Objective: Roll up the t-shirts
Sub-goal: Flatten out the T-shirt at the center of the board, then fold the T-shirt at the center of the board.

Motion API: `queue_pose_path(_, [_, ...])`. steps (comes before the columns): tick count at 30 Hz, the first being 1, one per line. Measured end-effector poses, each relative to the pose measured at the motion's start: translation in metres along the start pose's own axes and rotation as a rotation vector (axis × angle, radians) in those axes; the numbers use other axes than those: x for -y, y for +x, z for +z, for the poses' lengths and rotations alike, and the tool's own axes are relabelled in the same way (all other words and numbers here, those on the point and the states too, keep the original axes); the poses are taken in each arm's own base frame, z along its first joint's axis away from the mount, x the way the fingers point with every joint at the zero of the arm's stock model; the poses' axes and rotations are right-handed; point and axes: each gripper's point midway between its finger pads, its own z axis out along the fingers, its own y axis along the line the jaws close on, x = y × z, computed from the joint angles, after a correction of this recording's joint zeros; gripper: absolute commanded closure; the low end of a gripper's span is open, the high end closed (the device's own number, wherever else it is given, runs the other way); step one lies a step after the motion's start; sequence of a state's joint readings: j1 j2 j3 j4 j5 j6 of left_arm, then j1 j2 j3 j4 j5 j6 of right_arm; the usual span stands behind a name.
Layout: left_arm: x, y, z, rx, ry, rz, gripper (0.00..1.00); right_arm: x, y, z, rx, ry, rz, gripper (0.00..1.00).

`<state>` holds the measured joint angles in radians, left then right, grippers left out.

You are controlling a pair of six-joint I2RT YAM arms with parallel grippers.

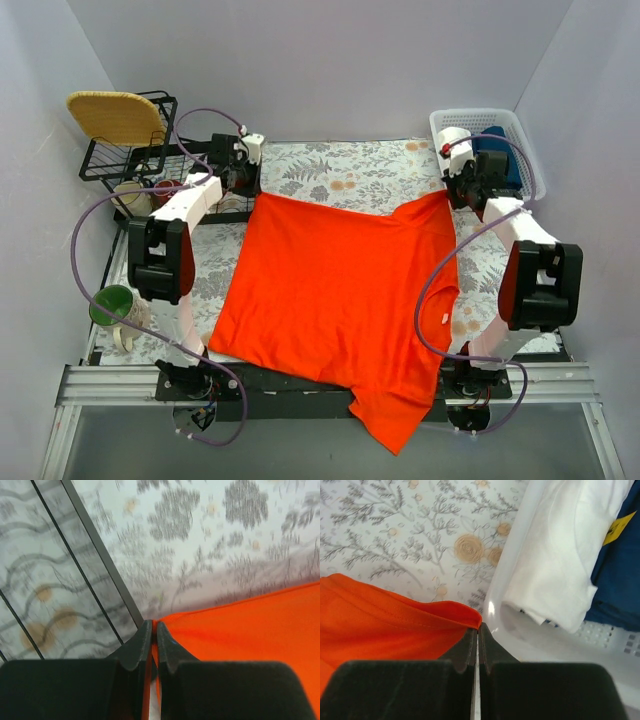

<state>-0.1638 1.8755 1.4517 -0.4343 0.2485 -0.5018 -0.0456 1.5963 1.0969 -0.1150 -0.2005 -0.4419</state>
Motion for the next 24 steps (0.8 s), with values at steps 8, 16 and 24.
queue_pose_path(8, [-0.016, -0.062, 0.032, 0.091, -0.033, 0.045, 1.00, 0.042, -0.037, 0.038, 0.028, 0.077, -0.036, 0.99])
queue_pose_path(16, [-0.024, -0.081, 0.059, 0.102, -0.043, 0.051, 1.00, 0.053, -0.033, 0.043, 0.003, 0.121, -0.044, 0.99])
queue_pose_path(24, [-0.019, -0.100, 0.051, 0.140, -0.019, 0.063, 1.00, 0.051, -0.028, 0.031, -0.023, 0.125, -0.045, 0.99])
